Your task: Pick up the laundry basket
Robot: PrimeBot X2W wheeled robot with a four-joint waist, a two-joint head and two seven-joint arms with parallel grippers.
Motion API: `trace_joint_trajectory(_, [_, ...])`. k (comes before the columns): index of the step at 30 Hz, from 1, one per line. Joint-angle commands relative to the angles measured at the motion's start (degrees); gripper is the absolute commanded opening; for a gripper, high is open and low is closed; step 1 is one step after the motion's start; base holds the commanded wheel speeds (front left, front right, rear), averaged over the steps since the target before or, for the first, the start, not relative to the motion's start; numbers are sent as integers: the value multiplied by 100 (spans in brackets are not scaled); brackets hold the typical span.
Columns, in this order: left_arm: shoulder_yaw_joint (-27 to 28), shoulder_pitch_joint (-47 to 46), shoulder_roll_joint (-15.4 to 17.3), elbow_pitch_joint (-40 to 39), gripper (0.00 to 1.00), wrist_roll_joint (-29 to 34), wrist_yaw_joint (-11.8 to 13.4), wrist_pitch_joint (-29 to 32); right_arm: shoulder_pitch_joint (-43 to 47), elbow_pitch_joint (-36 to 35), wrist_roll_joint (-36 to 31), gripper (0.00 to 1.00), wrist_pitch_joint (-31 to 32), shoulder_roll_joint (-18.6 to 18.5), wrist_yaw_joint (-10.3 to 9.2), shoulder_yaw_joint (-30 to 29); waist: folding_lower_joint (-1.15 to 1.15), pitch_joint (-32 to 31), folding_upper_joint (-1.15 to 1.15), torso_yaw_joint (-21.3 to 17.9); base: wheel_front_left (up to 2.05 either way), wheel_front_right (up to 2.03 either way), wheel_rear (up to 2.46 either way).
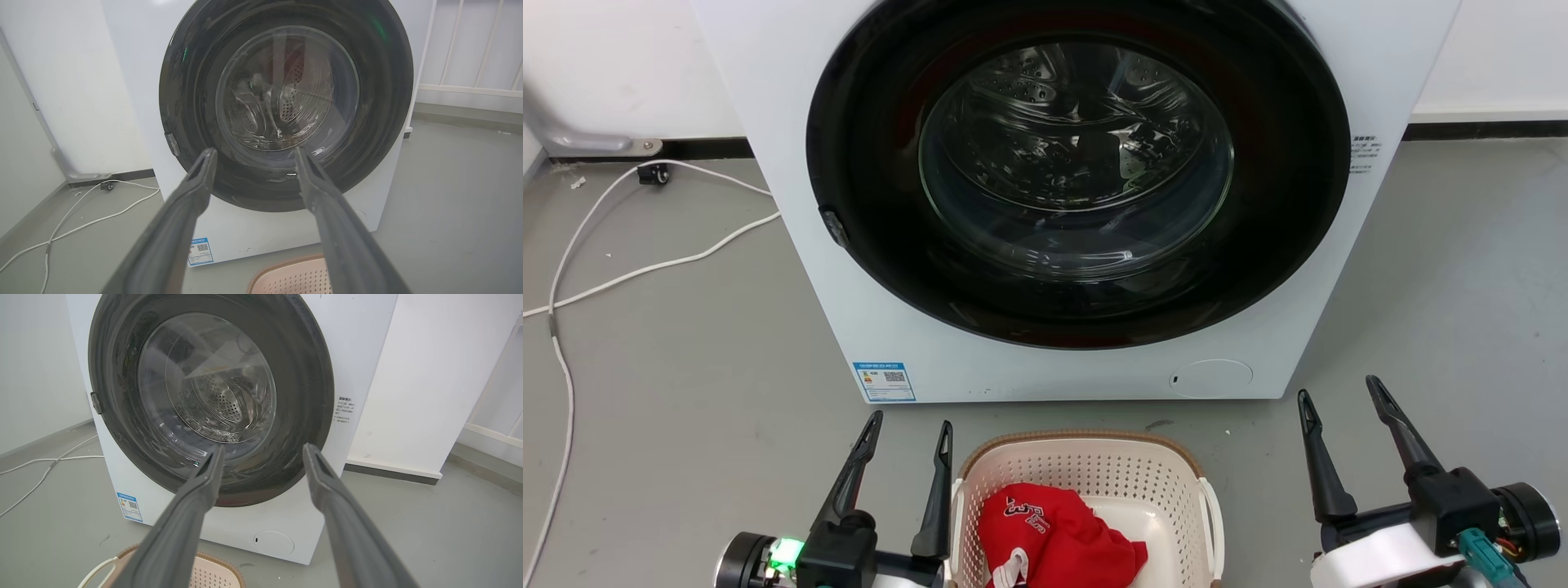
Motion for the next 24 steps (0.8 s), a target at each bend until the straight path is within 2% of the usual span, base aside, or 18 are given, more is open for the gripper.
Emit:
trace_joint_trajectory(1, [31, 41, -20, 31, 100, 10, -28, -16, 28, 13, 22, 100, -21, -7, -2, -5, 0, 8, 0, 1, 0, 0, 0])
trace_joint_trajectory(9, [130, -6, -76, 114, 100, -11, -122, -16, -116, 137, 82, 100, -21, -7, -2, -43, 0, 309, 0, -77, 0, 0, 0])
trace_joint_trajectory(16, [270, -476, -77, 290, 100, 10, -247, -15, -601, 402, 68, 100, -18, -6, -2, -84, 0, 1236, 0, -150, 0, 0, 0])
trace_joint_trajectory(24, [720, -1452, -28, 1092, 100, -190, -483, -16, -1391, 871, 105, 100, -18, -5, -3, -83, 0, 2480, 0, -164, 0, 0, 0])
